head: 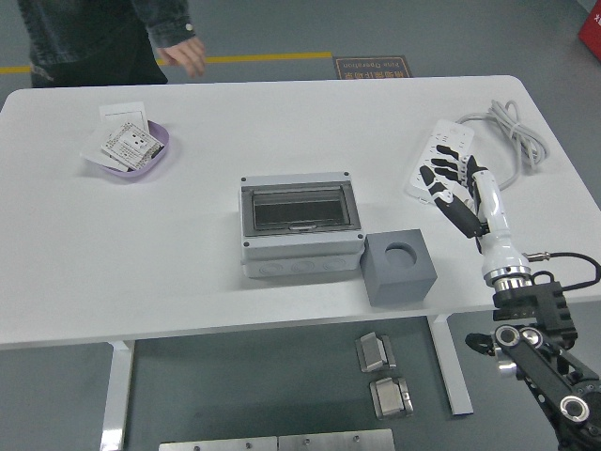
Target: Pick up the cylinder from the cube,place it in the box,flap close box
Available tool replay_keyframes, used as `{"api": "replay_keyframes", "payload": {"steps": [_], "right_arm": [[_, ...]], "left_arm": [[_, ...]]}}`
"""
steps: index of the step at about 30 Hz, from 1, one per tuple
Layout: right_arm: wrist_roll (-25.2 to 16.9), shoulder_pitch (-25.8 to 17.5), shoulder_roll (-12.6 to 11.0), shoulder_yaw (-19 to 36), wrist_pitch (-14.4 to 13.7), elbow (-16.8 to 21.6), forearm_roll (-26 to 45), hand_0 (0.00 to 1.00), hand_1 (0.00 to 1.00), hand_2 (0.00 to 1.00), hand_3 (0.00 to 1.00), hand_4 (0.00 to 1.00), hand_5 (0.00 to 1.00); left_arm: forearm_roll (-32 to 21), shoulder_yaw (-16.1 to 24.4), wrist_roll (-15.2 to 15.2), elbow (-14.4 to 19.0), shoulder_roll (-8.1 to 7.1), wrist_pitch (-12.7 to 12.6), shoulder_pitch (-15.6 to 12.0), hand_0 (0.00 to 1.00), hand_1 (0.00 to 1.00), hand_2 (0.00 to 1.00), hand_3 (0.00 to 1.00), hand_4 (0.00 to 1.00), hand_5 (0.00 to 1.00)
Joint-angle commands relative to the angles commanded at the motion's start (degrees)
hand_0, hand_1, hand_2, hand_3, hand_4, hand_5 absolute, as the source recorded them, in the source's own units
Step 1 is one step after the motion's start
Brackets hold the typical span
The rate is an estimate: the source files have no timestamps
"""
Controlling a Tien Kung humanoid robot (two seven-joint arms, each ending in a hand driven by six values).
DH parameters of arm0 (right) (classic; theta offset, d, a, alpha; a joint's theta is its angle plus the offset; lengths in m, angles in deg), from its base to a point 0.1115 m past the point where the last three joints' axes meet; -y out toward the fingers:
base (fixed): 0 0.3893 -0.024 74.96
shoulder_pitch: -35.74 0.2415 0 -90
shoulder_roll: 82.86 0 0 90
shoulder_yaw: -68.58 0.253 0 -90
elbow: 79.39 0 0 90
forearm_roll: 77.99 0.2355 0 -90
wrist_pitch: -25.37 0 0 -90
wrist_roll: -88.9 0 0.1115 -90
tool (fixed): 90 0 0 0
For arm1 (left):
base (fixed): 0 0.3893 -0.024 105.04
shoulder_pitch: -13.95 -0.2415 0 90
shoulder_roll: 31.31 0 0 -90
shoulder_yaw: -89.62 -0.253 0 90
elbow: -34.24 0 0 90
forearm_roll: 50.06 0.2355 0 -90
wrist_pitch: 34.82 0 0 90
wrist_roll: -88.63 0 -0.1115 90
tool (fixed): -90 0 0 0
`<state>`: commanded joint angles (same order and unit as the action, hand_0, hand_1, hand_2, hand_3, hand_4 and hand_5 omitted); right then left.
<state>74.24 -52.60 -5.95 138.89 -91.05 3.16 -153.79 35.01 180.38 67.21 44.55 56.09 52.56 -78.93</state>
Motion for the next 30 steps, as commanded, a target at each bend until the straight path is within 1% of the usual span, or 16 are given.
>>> {"api": "replay_keyframes", "payload": {"steps": [2,3,6,8,11,14,15,17,20,21,26,27,30], "right_arm": [[-2.8,-0.8,0.9,3.2,0.9,-1.0,3.4,0.776,0.697,0.740,0.796,0.840,0.695],[-3.9,-1.0,1.2,4.5,1.3,-1.4,4.9,0.758,0.686,0.718,0.756,0.833,0.698],[-7.7,-1.1,1.9,8.8,2.9,-2.7,10.2,0.758,0.686,0.718,0.756,0.833,0.698],[-9.3,-0.9,2.3,10.8,4.1,-3.5,13.5,0.752,0.678,0.707,0.742,0.846,0.713],[-11.0,-0.6,2.7,11.8,6.0,-4.7,18.2,0.752,0.678,0.707,0.742,0.846,0.713],[-11.7,-0.3,2.9,12.3,7.4,-5.8,22.2,0.752,0.678,0.707,0.742,0.846,0.713],[-11.8,-0.2,2.9,12.4,7.6,-6.1,23.3,0.742,0.678,0.704,0.737,0.890,0.782],[-11.6,0.0,2.6,12.6,7.7,-6.7,25.2,0.742,0.678,0.704,0.737,0.890,0.782],[-11.1,0.5,1.6,12.6,7.3,-7.3,25.5,0.742,0.678,0.704,0.737,0.890,0.782],[-10.9,0.6,1.3,12.6,7.0,-7.3,25.2,0.730,0.673,0.705,0.737,0.913,0.837],[-9.6,1.5,0.5,13.7,5.7,-7.0,22.0,0.730,0.673,0.705,0.737,0.913,0.837],[-9.5,1.6,0.4,14.0,5.5,-6.9,21.7,0.728,0.673,0.708,0.739,0.925,0.877],[-9.2,1.7,0.1,15.1,5.2,-6.6,20.7,0.728,0.673,0.708,0.739,0.925,0.877]], "left_arm": [[-0.2,-0.1,0.2,0.0,0.11,0.0,0.1,0.638,0.637,0.455,0.601,0.667,0.311],[-0.3,-0.2,0.3,0.0,0.15,0.0,0.1,0.638,0.637,0.455,0.601,0.666,0.311],[-0.6,-0.2,0.6,0.0,0.25,0.0,0.2,0.638,0.637,0.455,0.601,0.666,0.311],[-0.8,-0.2,0.7,0.0,0.21,-0.1,0.3,0.638,0.637,0.456,0.600,0.667,0.312],[-1.0,-0.3,0.7,0.0,0.06,-0.1,0.2,0.638,0.637,0.456,0.600,0.667,0.312],[-1.4,-0.5,0.8,0.0,-0.06,-0.1,0.2,0.638,0.637,0.456,0.600,0.667,0.312],[-1.5,-0.5,0.9,0.0,-0.08,-0.1,0.2,0.638,0.636,0.463,0.601,0.667,0.311],[-1.8,-0.7,1.0,0.0,-0.11,-0.1,0.2,0.638,0.636,0.463,0.601,0.667,0.311],[-2.5,-1.0,1.4,0.0,-0.14,0.0,0.0,0.638,0.636,0.463,0.601,0.667,0.311],[-2.7,-1.2,1.5,0.0,-0.15,0.0,0.0,0.638,0.637,0.474,0.602,0.668,0.313],[-4.2,-2.2,2.6,0.0,-0.21,0.3,-0.3,0.638,0.637,0.474,0.602,0.668,0.313],[-4.5,-2.4,2.9,0.0,-0.23,0.3,-0.3,0.638,0.637,0.475,0.602,0.668,0.313],[-5.7,-3.4,4.0,0.0,-0.32,0.6,-0.3,0.638,0.637,0.475,0.602,0.668,0.313]]}}
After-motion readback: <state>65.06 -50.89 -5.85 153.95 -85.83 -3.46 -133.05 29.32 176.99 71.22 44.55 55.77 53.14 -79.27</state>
